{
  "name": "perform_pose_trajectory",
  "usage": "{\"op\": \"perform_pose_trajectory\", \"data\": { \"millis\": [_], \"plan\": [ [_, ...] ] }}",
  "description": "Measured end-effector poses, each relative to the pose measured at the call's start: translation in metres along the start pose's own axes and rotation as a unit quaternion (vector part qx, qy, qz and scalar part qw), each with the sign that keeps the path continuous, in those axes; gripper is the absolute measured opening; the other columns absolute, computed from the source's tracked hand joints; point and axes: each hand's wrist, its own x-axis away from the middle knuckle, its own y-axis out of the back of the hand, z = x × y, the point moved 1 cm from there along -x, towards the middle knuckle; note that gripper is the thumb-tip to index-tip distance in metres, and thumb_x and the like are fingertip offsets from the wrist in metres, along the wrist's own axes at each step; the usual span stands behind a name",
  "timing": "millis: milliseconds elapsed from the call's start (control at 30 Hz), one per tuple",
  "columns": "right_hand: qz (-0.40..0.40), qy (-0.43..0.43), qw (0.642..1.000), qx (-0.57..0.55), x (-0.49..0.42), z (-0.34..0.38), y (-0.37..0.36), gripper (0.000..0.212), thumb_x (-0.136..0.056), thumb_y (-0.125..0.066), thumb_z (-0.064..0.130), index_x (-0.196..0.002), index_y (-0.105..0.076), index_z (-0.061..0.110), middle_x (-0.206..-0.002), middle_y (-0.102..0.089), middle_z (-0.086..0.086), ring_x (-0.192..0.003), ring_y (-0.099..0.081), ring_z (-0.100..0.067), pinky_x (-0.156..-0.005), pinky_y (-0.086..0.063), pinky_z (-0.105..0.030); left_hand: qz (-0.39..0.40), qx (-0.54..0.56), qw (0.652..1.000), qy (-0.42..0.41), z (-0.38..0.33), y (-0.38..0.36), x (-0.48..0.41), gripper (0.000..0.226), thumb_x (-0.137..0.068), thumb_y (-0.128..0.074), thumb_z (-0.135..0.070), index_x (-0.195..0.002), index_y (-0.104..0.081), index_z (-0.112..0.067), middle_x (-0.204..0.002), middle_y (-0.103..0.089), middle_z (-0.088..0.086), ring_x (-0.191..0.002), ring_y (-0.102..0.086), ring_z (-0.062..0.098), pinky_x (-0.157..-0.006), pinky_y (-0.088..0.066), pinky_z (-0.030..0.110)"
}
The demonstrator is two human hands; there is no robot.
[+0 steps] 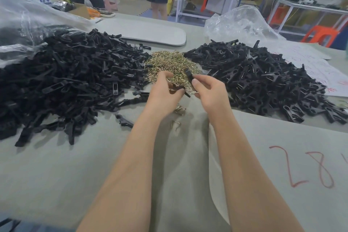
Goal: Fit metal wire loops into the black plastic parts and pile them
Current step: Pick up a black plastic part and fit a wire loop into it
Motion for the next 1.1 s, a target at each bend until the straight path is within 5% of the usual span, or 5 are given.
{"op": "perform_pose_trajectory", "data": {
  "millis": [233,467,600,967,1100],
  "plan": [
    [0.048,0.030,0.998,-0.001,0.007,0.011,-0.006,0.018,-0.095,-0.051,0.006,-0.095,-0.063,0.018,-0.100,-0.062,-0.035,-0.078,-0.050,-0.018,-0.069,-0.043,-0.030,-0.026,0.097,0.995,0.005,-0.006,0.000,0.000,0.031,-0.086,-0.066,-0.010,-0.111,-0.048,-0.017,-0.097,-0.061,0.006,-0.078,-0.056,0.009,-0.065,-0.044,0.010],
    [0.045,0.054,0.995,0.064,0.007,0.010,-0.008,0.020,-0.094,-0.052,0.008,-0.103,-0.068,0.017,-0.085,-0.068,-0.008,-0.080,-0.056,-0.012,-0.083,-0.050,-0.043,0.006,0.119,0.993,-0.020,-0.012,0.000,0.001,0.019,-0.093,-0.053,-0.001,-0.105,-0.061,-0.014,-0.101,-0.063,0.013,-0.092,-0.060,0.024,-0.093,-0.051,0.040],
    [0.032,0.057,0.997,0.032,0.004,0.007,-0.006,0.021,-0.095,-0.049,0.002,-0.110,-0.062,0.008,-0.080,-0.063,0.010,-0.065,-0.061,0.009,-0.065,-0.047,-0.011,0.012,0.104,0.994,-0.033,-0.013,0.000,0.002,0.025,-0.093,-0.048,0.003,-0.103,-0.064,-0.015,-0.108,-0.064,0.023,-0.102,-0.061,0.040,-0.095,-0.047,0.053],
    [0.007,0.073,0.988,0.133,0.004,0.006,-0.005,0.024,-0.093,-0.055,0.011,-0.113,-0.067,0.007,-0.104,-0.069,-0.012,-0.094,-0.064,-0.025,-0.092,-0.050,-0.042,0.001,0.121,0.992,-0.031,-0.010,0.001,0.002,0.025,-0.090,-0.057,0.000,-0.099,-0.064,-0.023,-0.097,-0.066,0.005,-0.091,-0.063,0.020,-0.094,-0.051,0.041],
    [0.022,0.057,0.995,0.083,0.004,0.008,-0.001,0.021,-0.094,-0.053,0.008,-0.110,-0.067,0.005,-0.085,-0.065,-0.004,-0.073,-0.060,-0.016,-0.079,-0.055,-0.033,0.030,0.219,0.975,-0.006,-0.008,0.002,0.002,0.024,-0.092,-0.056,-0.002,-0.093,-0.066,-0.024,-0.091,-0.066,0.001,-0.083,-0.065,0.012,-0.075,-0.055,0.020]
  ]
}}
